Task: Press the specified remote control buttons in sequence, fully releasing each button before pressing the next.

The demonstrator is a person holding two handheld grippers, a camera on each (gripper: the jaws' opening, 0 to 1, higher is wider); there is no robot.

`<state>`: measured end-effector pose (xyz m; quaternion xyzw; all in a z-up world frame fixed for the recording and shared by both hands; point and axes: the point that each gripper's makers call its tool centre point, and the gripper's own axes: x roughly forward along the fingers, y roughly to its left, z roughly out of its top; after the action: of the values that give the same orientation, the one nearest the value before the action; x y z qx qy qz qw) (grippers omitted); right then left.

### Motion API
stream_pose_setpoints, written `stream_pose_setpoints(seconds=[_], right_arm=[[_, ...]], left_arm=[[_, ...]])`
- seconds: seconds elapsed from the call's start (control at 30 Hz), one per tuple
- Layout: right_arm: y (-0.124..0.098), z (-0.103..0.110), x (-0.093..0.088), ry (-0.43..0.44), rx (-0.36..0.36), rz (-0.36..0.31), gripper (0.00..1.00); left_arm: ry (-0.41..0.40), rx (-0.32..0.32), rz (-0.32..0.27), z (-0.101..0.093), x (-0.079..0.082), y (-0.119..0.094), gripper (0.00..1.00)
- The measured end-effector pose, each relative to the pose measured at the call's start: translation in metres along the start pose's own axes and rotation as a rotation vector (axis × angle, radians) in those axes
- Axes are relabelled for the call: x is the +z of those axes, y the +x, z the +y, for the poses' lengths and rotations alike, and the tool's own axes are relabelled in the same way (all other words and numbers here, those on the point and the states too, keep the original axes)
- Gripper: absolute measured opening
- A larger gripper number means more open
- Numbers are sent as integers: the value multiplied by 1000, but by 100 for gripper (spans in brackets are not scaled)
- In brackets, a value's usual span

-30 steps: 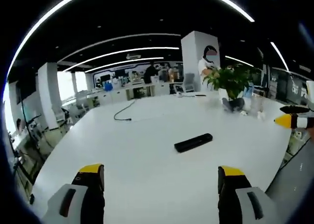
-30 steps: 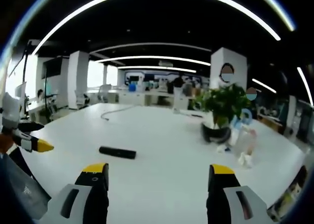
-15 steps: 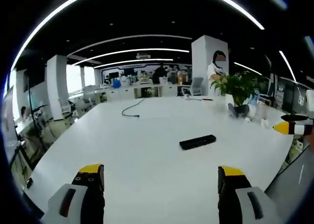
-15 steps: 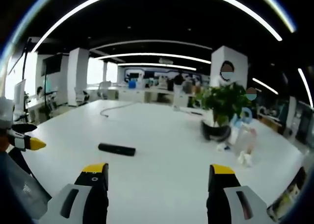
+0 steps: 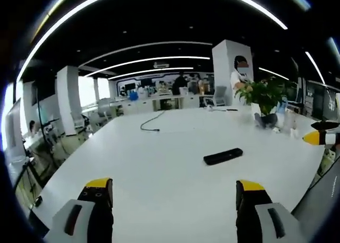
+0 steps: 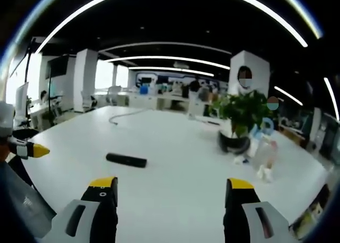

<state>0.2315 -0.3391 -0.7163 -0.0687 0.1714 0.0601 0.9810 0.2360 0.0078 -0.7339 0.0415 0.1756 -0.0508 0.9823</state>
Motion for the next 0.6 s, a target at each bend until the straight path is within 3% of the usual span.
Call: stream_pose_setpoints(seconds=[0.6], right_arm=[[2,0,-2,-1,4,8,82]], left_arm=[[-9,7,12,2,-2,1,100]])
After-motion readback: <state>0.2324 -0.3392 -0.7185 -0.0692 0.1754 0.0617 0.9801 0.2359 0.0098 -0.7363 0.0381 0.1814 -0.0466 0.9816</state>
